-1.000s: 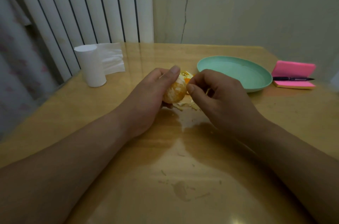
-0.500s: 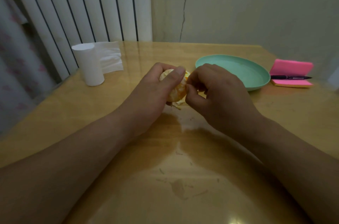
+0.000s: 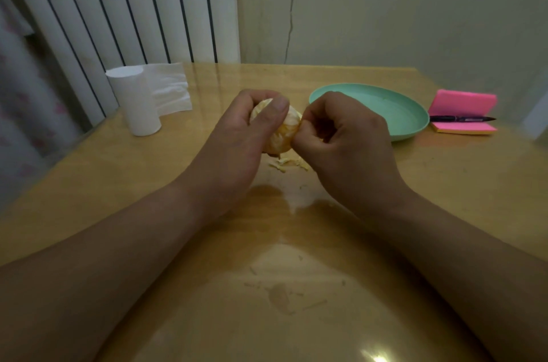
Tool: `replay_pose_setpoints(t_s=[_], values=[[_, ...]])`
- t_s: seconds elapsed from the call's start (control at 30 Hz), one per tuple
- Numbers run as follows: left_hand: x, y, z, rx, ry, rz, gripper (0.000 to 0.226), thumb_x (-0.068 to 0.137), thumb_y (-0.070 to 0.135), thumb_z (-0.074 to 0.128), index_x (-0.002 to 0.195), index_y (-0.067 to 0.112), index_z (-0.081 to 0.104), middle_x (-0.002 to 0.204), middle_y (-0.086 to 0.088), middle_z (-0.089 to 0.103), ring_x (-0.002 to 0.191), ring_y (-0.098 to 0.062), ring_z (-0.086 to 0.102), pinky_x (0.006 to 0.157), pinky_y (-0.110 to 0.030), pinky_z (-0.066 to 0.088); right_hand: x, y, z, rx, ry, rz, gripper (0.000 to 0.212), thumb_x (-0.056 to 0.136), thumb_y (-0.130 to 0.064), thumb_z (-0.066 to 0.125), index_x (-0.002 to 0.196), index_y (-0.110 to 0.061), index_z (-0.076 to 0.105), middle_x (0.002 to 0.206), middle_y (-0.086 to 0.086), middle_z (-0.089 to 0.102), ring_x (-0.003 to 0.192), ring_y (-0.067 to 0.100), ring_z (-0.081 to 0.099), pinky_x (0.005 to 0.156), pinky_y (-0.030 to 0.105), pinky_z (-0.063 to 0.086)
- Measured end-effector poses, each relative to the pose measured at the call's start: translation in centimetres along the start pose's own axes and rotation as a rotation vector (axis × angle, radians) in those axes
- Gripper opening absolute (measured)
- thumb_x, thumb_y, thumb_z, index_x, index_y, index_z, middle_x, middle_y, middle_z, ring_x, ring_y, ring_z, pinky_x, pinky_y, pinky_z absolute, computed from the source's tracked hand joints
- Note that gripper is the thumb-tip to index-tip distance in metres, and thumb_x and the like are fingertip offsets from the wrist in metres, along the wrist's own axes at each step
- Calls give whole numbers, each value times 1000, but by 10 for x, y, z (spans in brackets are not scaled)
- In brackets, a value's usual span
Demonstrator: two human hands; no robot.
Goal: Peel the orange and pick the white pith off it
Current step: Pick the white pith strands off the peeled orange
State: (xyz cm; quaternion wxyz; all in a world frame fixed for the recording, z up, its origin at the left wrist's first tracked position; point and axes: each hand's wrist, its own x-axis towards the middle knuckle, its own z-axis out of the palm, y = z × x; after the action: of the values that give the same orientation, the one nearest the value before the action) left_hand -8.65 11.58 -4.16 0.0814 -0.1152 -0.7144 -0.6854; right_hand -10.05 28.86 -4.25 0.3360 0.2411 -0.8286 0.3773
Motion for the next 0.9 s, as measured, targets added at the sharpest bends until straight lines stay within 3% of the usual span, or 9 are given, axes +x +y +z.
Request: replay_pose_setpoints(t_s=[0.13,0.3,0.4,0.53,0.7,0.8,0.87,0.9], values=[[0,1,-1,-148,-13,-46,38,105,43,56,130,16,66,115,-8,71,105,-25,66,94,-43,55,0,1,-1,94,-14,82,4,93,-20,71,91,-17,69,80,-6,66,74,14,62,66,34,55],[4,1,-6,-322,-39,-92,34,112,32,48,126,9,68,120,-14,69,105,-24,67,83,-38,56,0,6,-6,196,-53,144,5,97,-18,70,92,-18,71,79,-9,66,72,9,61,63,16,49],[5,1,-7,-400,-34,-130,39,111,32,47,131,4,66,119,-14,71,102,-22,70,81,-35,59,-2,6,-6,197,-77,161,6,97,-19,70,91,-19,71,77,-10,65,70,6,59,62,13,46],[6,1,-8,-462,8,-174,40,109,30,48,130,4,69,123,-16,73,108,-27,72,81,-37,60,-1,11,-5,168,-77,197,9,98,-21,69,89,-20,70,76,-9,66,69,7,59,60,16,46],[8,-2,-13,-328,59,-189,39,106,24,45,128,5,71,124,-16,72,109,-27,70,80,-37,59,-1,17,-1,28,-193,161,10,102,-25,64,99,-25,73,82,-13,65,77,9,58,65,29,49],[7,-2,-15,-157,26,-126,31,110,13,45,127,5,69,124,-14,69,100,-10,73,75,-23,59,-2,17,1,-90,-297,112,17,101,-24,64,114,-31,74,94,-17,65,81,6,55,71,28,44],[6,-3,-13,-107,34,-124,24,109,-1,47,126,5,63,110,1,66,85,13,69,70,-8,53,-1,16,0,-106,-349,123,16,103,-29,64,115,-33,73,98,-17,67,81,5,56,71,27,45],[6,-4,-13,-80,46,-103,26,109,-3,48,128,6,62,106,6,64,83,16,67,70,-6,52,-1,15,0,-106,-362,126,12,103,-34,64,112,-34,72,95,-18,67,80,5,57,69,28,46]])
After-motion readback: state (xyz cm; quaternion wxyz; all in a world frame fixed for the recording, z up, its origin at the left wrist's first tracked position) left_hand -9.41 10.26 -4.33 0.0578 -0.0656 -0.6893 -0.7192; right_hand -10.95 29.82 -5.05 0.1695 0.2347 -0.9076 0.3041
